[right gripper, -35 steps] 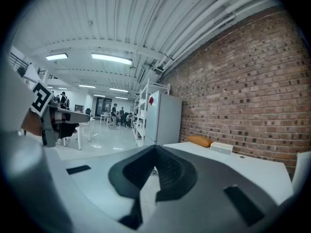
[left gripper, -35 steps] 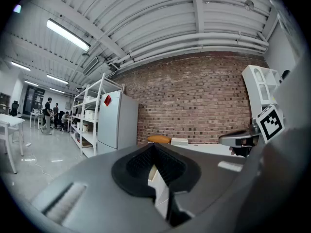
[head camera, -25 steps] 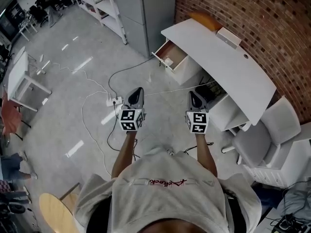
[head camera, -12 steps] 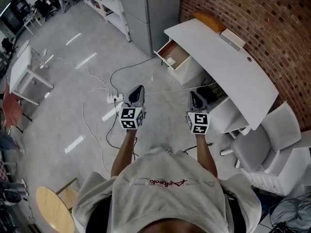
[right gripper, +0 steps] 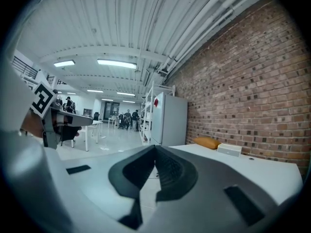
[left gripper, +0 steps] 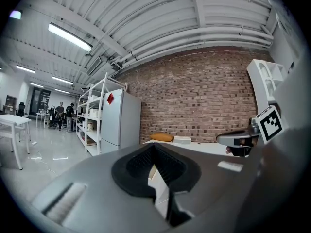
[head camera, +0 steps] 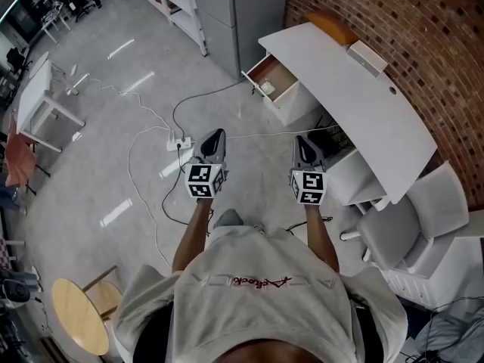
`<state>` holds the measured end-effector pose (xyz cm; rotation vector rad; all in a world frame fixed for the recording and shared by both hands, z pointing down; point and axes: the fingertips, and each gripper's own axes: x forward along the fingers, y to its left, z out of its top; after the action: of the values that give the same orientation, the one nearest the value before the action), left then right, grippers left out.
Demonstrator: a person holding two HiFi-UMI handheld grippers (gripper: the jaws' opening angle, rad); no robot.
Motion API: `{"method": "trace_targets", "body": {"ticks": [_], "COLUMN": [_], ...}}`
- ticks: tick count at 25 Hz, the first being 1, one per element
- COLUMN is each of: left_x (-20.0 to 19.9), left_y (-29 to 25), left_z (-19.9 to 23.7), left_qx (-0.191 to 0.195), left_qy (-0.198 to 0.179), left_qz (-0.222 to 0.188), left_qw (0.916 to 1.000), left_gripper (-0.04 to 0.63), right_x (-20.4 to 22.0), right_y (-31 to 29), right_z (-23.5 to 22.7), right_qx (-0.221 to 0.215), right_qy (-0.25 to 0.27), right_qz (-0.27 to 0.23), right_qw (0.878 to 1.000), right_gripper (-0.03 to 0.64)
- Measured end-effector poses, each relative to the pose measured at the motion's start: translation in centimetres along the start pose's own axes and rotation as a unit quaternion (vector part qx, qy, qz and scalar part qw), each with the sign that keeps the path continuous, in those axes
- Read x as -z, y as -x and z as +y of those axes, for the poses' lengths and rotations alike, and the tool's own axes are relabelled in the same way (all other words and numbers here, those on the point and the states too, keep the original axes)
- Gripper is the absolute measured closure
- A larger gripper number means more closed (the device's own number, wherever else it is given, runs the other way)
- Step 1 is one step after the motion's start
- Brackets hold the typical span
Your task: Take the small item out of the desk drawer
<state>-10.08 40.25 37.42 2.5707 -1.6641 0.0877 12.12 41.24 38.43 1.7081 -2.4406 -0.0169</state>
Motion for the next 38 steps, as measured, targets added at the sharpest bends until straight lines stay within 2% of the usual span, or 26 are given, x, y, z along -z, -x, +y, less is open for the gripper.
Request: {"method": "trace_targets", "body": {"ticks": [14,22,38], "left_x": [1.9,1.8,-2.0], "left_y": [-4.1,-10.0,-22.8], "left_z": [0.2,2.2,11.7], "left_qx": [0.002,0.018,0.035], "left_qy": [0.018,0.022,0.020], "left_qz": [0.013,0.012,0.001], "left_qw": [0.9998,0.9995,0.9992], "left_gripper": [0.586,0.586,0.586], "right_x": [1.6,1.5,-2.4], "right_y": [-3.4,-8.4,-23.4], "right_z": [-2.1,-4.0,-6.4], "right_qx": [-0.009,0.002,0.021], "right_qy": [0.011,0.016,0.024], "right_qz": [0.025,0.028,0.028], "right_qw": [1.000,0.999,0.999], "right_gripper": [0.606,0.606,0.606]}}
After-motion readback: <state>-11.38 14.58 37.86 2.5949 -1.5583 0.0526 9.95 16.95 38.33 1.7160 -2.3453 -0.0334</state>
